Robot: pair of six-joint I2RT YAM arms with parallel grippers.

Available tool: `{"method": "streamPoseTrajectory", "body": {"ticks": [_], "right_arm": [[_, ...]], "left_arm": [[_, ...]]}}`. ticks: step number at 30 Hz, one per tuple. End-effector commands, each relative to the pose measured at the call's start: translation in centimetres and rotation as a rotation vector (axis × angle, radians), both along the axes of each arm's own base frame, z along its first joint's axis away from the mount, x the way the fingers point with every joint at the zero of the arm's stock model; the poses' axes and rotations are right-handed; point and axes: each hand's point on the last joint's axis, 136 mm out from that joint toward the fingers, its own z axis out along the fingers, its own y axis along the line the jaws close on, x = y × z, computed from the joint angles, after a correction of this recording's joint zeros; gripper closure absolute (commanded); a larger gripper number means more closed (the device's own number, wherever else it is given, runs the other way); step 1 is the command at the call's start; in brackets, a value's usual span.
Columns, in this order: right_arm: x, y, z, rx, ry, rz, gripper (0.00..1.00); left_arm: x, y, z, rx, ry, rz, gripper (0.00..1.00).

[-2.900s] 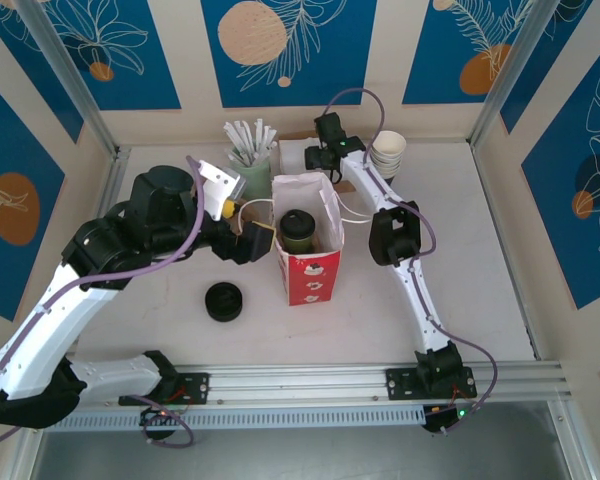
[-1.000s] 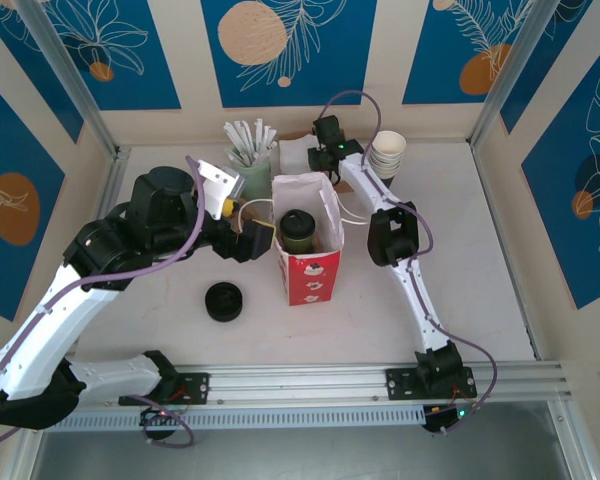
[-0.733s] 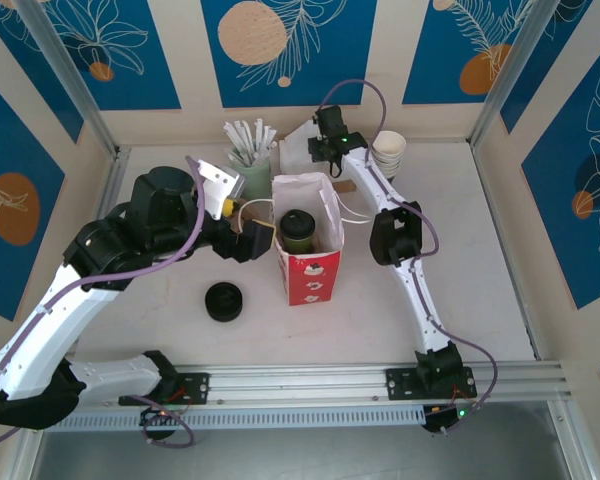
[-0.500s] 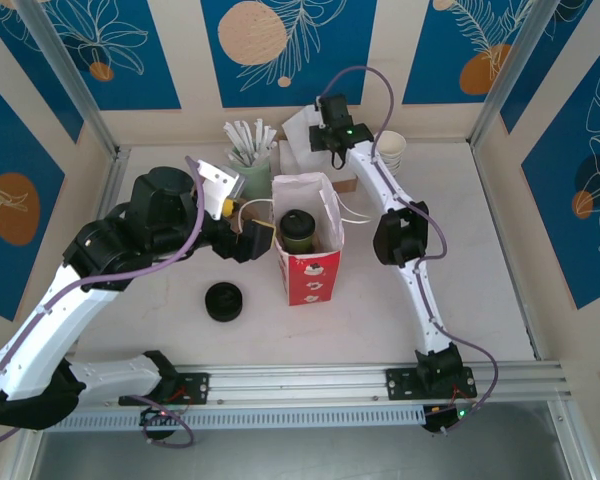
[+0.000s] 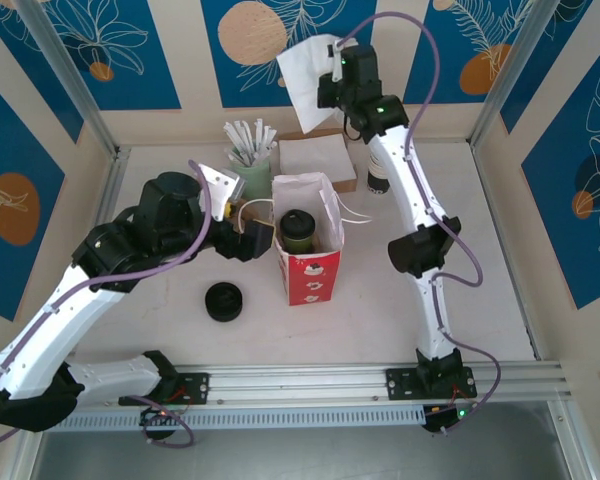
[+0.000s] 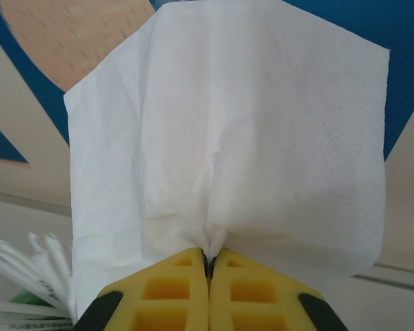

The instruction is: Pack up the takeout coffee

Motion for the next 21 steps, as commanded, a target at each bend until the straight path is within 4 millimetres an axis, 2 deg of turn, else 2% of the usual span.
{"method": "streamPoseTrajectory", "body": {"ticks": [1,4,8,14,19,21], "right_arm": [[-4.5,-0.1,6.4,0.071,-0.069,0.059,1.00],[-7.7,-0.1,8.5,0.156,-0.036,0.111,1.00],[-13.0,0.5,10.5,0.313,0.068,0.218,1.00],[-20.8,0.4,11.8,0.526,0.264,0.332,1.00],[-25.5,0.9,11.0,0.623,0.395,0.424,1.00],[-26.9,1.2,10.0,0.645,0.472,0.450,1.00]], "left_arm": [[0.9,0.3,0.1,-0.013,-0.021,0.060,0.01],[1.3,0.4,-0.2,0.001,-0.028,0.077,0.01],[1.7,0.4,-0.7,0.019,-0.030,0.088,0.01],[2.2,0.6,-1.4,0.057,-0.036,0.107,0.01],[2.6,0.8,-2.1,0.079,-0.040,0.120,0.01],[2.6,0.9,-2.3,0.087,-0.042,0.121,0.01]]}}
